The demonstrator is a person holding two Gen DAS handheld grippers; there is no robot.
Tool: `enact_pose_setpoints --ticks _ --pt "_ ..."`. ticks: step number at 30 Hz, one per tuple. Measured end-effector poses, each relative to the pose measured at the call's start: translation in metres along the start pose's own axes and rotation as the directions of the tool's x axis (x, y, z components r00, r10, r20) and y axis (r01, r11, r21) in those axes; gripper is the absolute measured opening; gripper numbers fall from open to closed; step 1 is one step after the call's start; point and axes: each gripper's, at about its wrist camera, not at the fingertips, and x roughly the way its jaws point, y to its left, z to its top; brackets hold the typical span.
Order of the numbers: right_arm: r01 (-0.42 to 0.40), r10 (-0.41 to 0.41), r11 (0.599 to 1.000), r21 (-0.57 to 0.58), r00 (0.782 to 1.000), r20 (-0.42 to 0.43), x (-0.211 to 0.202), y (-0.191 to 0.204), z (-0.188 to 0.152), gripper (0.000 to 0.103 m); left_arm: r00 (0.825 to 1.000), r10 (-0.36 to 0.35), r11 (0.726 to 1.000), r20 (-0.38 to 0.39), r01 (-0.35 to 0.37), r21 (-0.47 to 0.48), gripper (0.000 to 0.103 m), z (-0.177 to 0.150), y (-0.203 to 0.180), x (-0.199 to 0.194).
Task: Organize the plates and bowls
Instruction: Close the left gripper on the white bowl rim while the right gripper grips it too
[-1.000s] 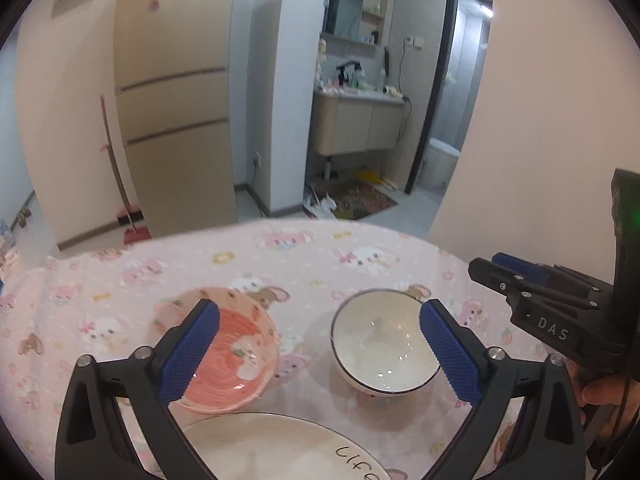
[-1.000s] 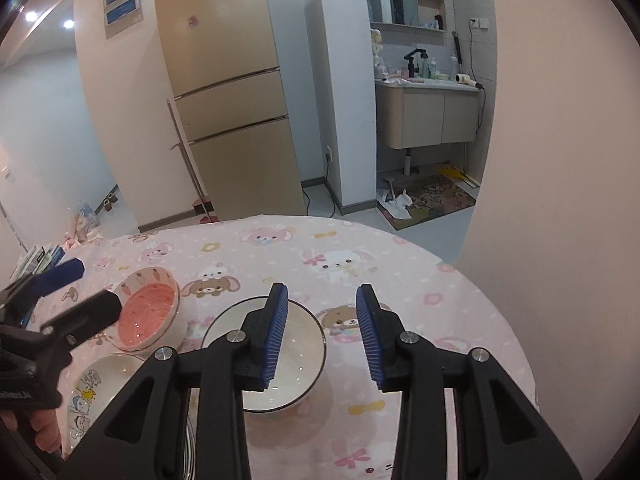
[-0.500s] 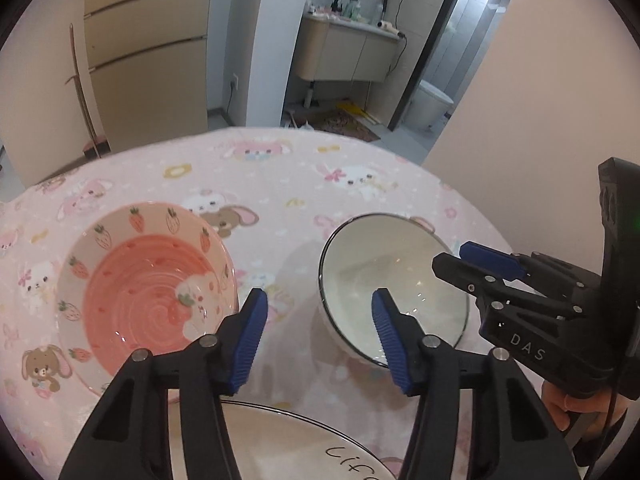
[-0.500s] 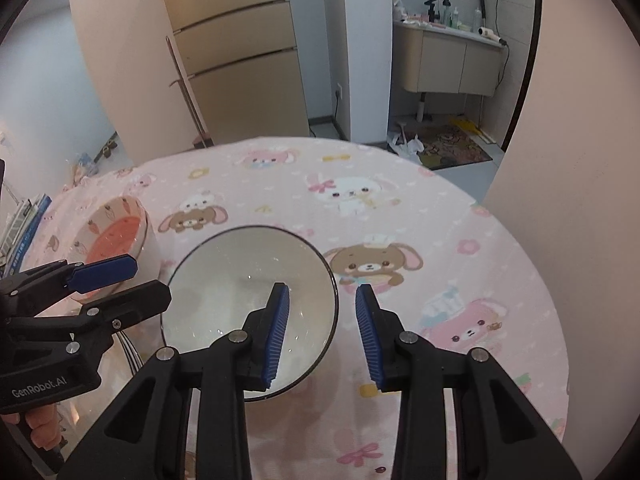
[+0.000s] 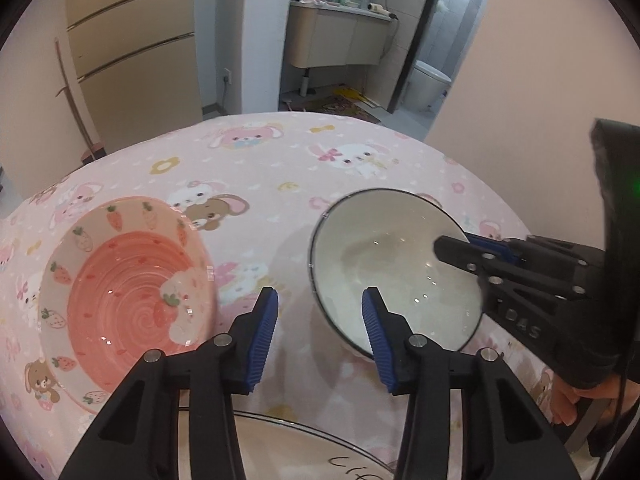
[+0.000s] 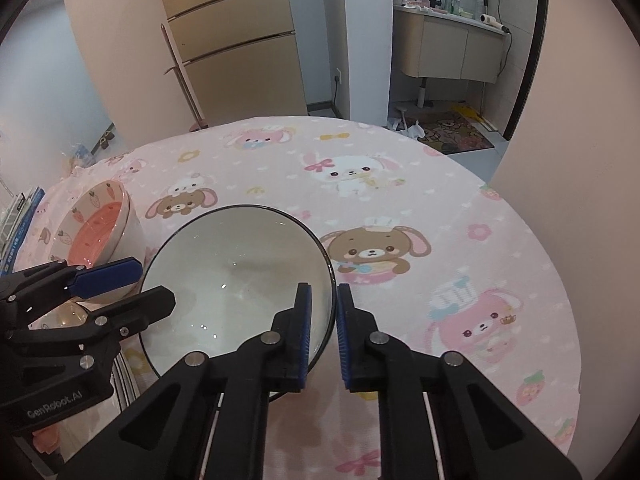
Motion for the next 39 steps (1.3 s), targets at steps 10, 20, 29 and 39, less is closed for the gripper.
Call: enact_pose_setpoints --ticks 10,20,29,39 --pt "-0.021 0.022 0.999 0.036 1.0 -0.001 0.005 -0.003 -0.002 0.009 0.997 0.053 0.997 -0.053 -0.051 0.052 0.041 0.012 -0.01 0.012" --pt "0.043 -0.042 0.998 -0.039 0.999 0.013 0.005 0.007 -0.003 0.01 0.99 0.134 0.981 -0.042 -0.126 0.145 0.025 0.011 -0.025 0.019" --pt "0.01 -0.01 1.0 -0.011 1.0 0.009 0.005 -0.002 -0.002 0.01 0.998 0.062 0.994 -0.011 -0.061 0.088 0.025 0.02 -0.01 0.004" --pt "-0.001 0.001 1.0 -0.006 1.0 0.008 0.006 -0.003 -0.002 0.01 0.996 -0.006 0.999 -0.094 0.009 0.034 0.024 0.026 -0.002 0.017"
